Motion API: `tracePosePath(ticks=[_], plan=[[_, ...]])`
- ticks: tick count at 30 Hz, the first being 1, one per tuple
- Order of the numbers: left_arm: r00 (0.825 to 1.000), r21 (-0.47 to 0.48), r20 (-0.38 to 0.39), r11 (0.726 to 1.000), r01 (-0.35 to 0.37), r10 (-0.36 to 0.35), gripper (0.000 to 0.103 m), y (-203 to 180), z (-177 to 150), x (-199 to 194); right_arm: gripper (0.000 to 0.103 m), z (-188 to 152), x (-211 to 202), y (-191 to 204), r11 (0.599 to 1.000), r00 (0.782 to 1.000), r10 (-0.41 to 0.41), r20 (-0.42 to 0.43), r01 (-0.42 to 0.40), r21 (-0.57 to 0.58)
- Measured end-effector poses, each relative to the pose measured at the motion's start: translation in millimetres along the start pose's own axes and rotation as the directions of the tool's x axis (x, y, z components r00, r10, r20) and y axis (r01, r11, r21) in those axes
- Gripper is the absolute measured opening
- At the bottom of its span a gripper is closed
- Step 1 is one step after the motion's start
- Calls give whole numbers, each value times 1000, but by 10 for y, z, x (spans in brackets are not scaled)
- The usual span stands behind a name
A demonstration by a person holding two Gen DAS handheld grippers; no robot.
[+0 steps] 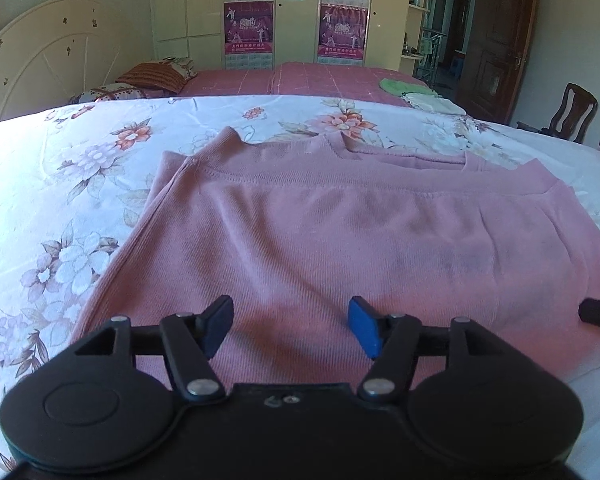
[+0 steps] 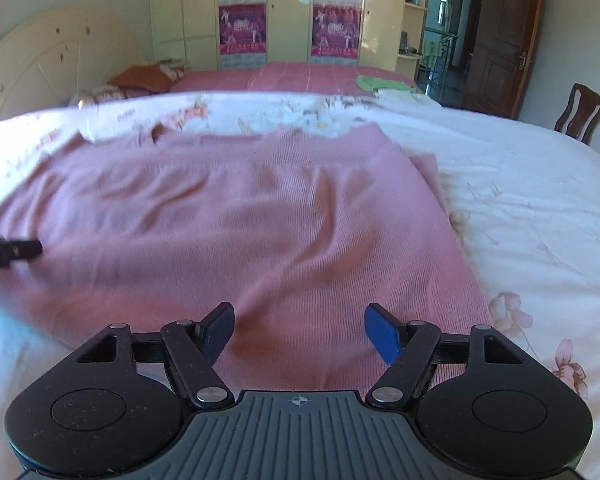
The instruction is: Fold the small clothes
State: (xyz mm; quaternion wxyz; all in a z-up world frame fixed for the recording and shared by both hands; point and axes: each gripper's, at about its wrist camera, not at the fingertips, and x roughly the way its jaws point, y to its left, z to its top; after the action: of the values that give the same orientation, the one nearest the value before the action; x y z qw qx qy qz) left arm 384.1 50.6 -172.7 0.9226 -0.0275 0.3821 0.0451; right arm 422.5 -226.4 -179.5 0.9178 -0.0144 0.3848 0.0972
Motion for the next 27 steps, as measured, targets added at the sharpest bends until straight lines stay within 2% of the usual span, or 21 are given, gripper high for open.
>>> tracePosePath(ticks=[6, 14, 19, 21, 27], plan=[[1000, 11, 21, 1000, -17, 16, 65, -84, 212, 142, 72, 426, 142, 288, 999, 997, 49, 53, -49, -7], [998, 6, 36, 998, -56, 56, 66, -49, 506, 412, 72, 794, 569, 559, 996, 995, 83, 56, -81, -29], [995, 15, -2, 995, -95, 95, 69, 1, 501, 669, 72, 780, 908, 554, 997, 999, 48, 7, -47, -54], [995, -3, -1, 995, -102, 102, 84, 77, 454, 724, 72, 673, 1083, 487, 996, 999, -13, -35, 10, -83], [996, -11, 1, 996, -90, 90, 90, 165, 433, 736, 72, 615, 1095, 323, 997, 1000, -9, -8, 8, -74]])
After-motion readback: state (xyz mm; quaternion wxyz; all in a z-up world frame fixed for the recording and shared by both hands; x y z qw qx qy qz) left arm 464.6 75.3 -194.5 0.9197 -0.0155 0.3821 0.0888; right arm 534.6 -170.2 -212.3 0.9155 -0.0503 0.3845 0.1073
